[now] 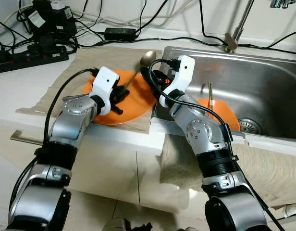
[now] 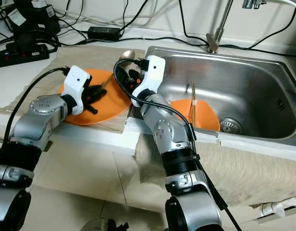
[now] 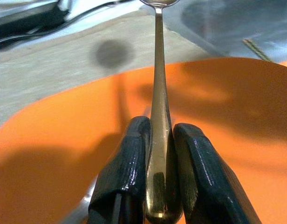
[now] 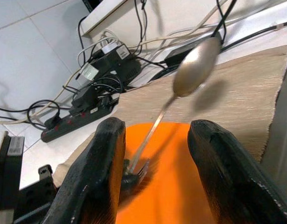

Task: Kitchen organization

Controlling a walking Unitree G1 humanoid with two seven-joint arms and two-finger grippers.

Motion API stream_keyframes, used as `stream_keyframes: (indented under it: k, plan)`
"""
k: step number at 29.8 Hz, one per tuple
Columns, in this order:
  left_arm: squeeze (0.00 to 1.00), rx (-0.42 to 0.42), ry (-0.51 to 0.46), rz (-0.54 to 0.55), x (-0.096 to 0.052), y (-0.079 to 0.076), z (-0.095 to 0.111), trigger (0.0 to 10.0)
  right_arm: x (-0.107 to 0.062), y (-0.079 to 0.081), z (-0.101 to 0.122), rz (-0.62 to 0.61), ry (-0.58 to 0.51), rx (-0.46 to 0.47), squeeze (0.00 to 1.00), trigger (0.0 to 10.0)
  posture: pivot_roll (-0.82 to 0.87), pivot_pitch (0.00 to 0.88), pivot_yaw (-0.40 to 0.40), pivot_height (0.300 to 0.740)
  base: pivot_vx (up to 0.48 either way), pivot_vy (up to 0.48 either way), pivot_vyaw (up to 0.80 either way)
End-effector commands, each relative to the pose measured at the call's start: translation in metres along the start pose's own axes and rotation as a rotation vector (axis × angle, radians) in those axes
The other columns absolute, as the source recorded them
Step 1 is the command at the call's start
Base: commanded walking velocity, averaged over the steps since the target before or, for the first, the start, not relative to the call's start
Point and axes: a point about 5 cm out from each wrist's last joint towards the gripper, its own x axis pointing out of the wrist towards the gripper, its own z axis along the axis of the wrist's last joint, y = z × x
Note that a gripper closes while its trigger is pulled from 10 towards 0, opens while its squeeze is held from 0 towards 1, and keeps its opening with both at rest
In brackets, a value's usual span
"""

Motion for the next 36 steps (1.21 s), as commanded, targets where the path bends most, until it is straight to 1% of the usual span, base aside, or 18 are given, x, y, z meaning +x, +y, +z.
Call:
stream_keyframes:
  k: [1,5,9,12,14,15,16,17,19,22,23,25,29,36]
  plan:
    - [0.00,0.012,0.002,0.049,-0.002,0.010,0.002,0.0,0.005,0.023,0.001,0.058,-0.017,0.034,0.00,10.0,0.09,0.038,0.016,0.740,0.000,0.000,0.00]
    - [0.00,0.011,-0.022,0.074,-0.002,0.016,0.008,0.0,0.005,0.022,0.001,0.050,-0.016,0.035,0.00,10.0,0.08,0.037,0.016,0.740,0.000,0.000,0.00]
    - [0.00,0.021,-0.059,0.042,-0.001,0.011,0.016,0.0,0.004,0.021,0.000,0.046,-0.014,0.042,0.00,10.0,0.08,0.037,0.017,0.740,0.000,0.000,0.00]
    - [0.00,0.012,-0.100,0.025,0.000,0.006,0.023,0.0,0.005,0.020,0.000,0.044,-0.009,0.060,0.00,10.0,0.09,0.038,0.016,0.740,0.000,0.000,0.00]
    - [0.00,0.004,-0.111,0.026,0.000,0.006,0.025,0.0,0.005,0.020,-0.001,0.046,-0.006,0.069,0.00,10.0,0.09,0.038,0.016,0.740,0.000,0.000,0.00]
    - [0.00,0.004,-0.139,0.025,0.000,0.007,0.031,0.0,0.006,0.019,-0.002,0.047,0.002,0.083,0.00,10.0,0.09,0.037,0.015,0.740,0.000,0.000,0.00]
    - [0.00,0.004,-0.139,0.025,0.000,0.007,0.031,0.0,0.006,0.019,-0.002,0.047,0.002,0.083,0.00,10.0,0.09,0.037,0.015,0.740,0.000,0.000,0.00]
    - [0.00,0.003,-0.165,0.013,-0.001,0.006,0.037,0.0,0.006,0.018,-0.003,0.045,0.008,0.090,0.00,10.0,0.09,0.036,0.015,0.740,0.000,0.000,0.00]
    - [0.00,0.001,-0.179,0.003,-0.001,0.004,0.040,0.0,0.006,0.017,-0.004,0.043,0.011,0.093,0.00,10.0,0.09,0.036,0.014,0.740,0.000,0.000,0.00]
    - [0.00,0.007,-0.202,-0.046,-0.002,-0.004,0.044,0.0,0.006,0.016,-0.005,0.039,0.014,0.082,0.00,10.0,0.09,0.035,0.014,0.740,0.000,0.000,0.00]
    - [0.00,0.007,-0.202,-0.046,-0.002,-0.004,0.044,0.0,0.006,0.016,-0.005,0.039,0.014,0.082,0.00,10.0,0.09,0.035,0.014,0.740,0.000,0.000,0.00]
    - [0.00,0.000,-0.210,-0.073,-0.002,-0.010,0.044,0.0,0.007,0.015,-0.007,0.036,0.017,0.071,0.00,10.0,0.09,0.033,0.014,0.740,0.000,0.000,0.00]
    - [0.00,-0.005,-0.213,-0.097,-0.002,-0.016,0.043,0.0,0.008,0.015,-0.009,0.034,0.023,0.059,0.00,10.0,0.09,0.031,0.013,0.740,0.000,0.000,0.00]
    - [0.00,-0.002,-0.190,-0.109,-0.004,-0.018,0.037,0.0,0.009,0.016,-0.010,0.039,0.022,0.053,0.00,10.0,0.10,0.028,0.011,0.740,0.000,0.000,0.00]
